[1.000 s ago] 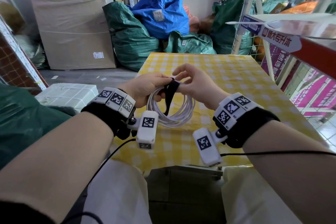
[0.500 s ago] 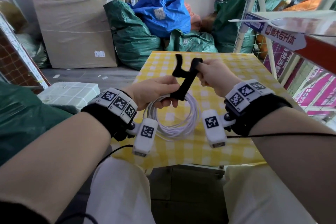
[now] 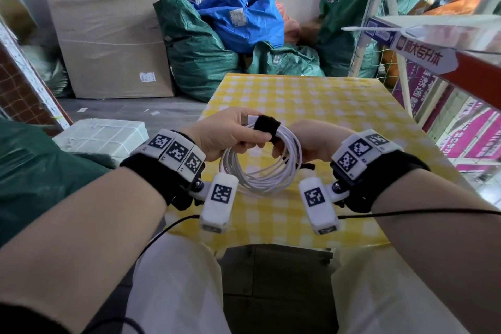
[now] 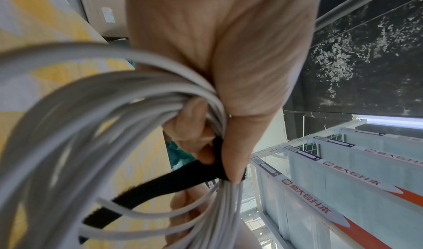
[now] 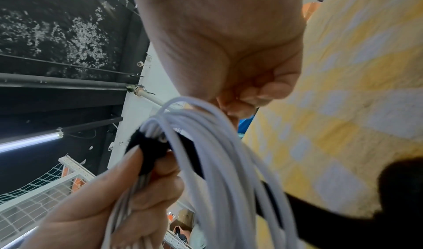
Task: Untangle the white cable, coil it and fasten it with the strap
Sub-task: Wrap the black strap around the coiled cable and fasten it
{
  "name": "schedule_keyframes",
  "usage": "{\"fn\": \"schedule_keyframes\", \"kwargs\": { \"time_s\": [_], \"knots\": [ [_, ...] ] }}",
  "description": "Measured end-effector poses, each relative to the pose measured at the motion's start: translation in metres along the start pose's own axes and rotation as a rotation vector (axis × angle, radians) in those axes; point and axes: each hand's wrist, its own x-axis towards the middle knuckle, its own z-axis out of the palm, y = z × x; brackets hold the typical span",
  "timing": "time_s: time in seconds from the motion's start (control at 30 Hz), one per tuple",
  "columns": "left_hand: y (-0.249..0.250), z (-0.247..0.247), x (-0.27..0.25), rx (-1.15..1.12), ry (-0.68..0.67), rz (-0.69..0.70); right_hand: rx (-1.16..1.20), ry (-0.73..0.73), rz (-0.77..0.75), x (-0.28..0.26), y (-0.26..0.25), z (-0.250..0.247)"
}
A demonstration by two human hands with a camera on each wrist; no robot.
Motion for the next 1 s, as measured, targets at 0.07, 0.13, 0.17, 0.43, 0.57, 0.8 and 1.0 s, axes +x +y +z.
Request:
{"fn": "schedule_keyframes", "kwargs": {
  "time_s": [0.07,0.13,0.17,0.43,0.57,0.8,1.0],
  "knots": [
    [0.000,-0.001,0.001,-0.010,0.022,-0.017,-0.046,0.108,-0.022,0.003,0.002,-0.001],
    [-0.003,-0.002,0.003,-0.027,0.053,-0.029,-0.004,0.264,-0.099,0.006,0.005,-0.001],
    [-0.005,-0.003,0.004,-0.029,0.069,-0.032,0.056,0.323,-0.152,0.006,0.006,-0.002],
    [-0.011,-0.007,0.008,-0.130,0.264,-0.069,0.106,0.252,-0.467,-0.005,0.000,0.007],
    [-0.010,-0.009,0.006,-0.177,0.262,-0.086,-0.032,0.324,-0.530,-0.006,-0.001,0.011],
    [-0.003,-0.008,0.005,-0.282,0.196,-0.123,-0.193,0.531,-0.743,-0.006,0.000,0.017],
    [-0.002,-0.010,0.002,-0.429,0.141,-0.191,-0.197,0.670,-0.871,-0.003,-0.001,0.017]
  ]
}}
